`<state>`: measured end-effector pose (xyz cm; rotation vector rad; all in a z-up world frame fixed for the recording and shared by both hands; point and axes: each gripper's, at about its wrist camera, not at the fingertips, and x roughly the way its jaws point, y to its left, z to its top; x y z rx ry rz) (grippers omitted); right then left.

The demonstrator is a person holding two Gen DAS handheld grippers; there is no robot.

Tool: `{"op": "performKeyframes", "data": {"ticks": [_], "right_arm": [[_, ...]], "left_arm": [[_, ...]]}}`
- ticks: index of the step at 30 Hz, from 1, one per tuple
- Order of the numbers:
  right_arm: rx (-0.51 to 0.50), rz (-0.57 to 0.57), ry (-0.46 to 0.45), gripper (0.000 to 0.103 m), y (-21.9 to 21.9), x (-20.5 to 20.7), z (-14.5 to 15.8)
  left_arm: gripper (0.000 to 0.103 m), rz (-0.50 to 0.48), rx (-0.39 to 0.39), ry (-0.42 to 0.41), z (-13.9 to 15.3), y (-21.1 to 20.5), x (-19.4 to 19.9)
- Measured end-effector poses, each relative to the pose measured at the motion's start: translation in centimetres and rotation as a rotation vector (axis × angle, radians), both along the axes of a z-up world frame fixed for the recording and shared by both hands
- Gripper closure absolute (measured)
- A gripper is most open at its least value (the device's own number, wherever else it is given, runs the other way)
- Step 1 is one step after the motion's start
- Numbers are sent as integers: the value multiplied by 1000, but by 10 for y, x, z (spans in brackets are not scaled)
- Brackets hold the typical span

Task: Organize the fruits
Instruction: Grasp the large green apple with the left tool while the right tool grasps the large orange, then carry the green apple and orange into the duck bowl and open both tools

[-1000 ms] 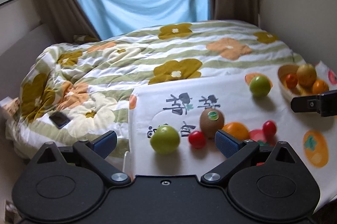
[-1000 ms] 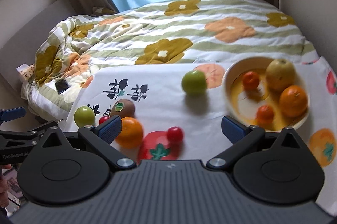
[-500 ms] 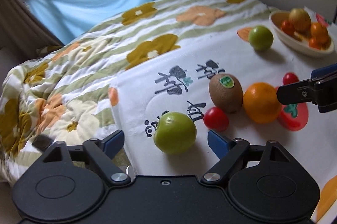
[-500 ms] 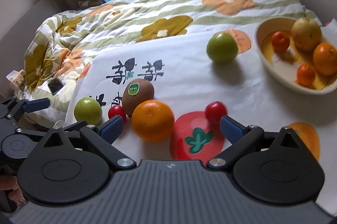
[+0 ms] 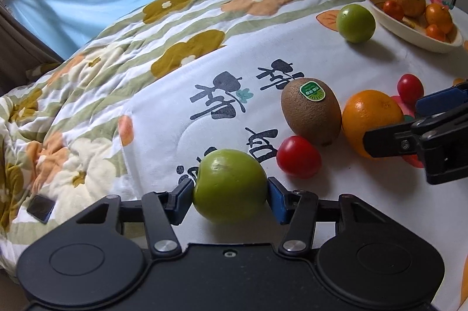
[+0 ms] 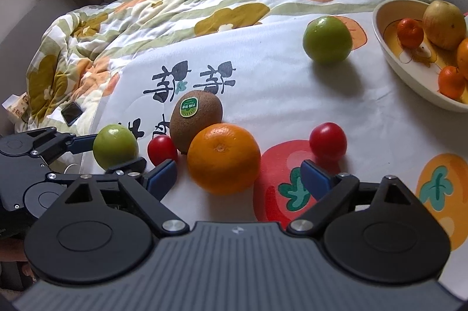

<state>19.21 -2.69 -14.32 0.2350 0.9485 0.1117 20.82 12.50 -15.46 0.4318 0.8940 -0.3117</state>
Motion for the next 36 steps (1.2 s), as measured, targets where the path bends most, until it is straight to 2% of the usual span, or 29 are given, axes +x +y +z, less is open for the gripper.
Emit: {"op": "performKeyframes", "data": {"ticks": [5, 13, 18, 21, 28, 36], "right_arm": [[2, 19, 8, 8, 4, 4, -4], [-12, 47, 5, 9, 8, 9, -5], [-15, 60, 1, 18, 11, 12, -7], [-6, 73, -1, 28, 11, 14, -7], [-20, 86, -16, 29, 8, 7, -3], [-29, 89, -46, 29, -6, -2, 13]], "left_arm": [[45, 1, -2, 1, 0, 2, -1], [45, 19, -8, -1, 0, 3, -5], [46, 27, -13, 2, 0, 2, -12], [46, 37, -19, 7, 1, 2, -17], [46, 79, -46, -5, 11, 2, -30], [46, 126, -79, -44, 36, -7, -47]]}}
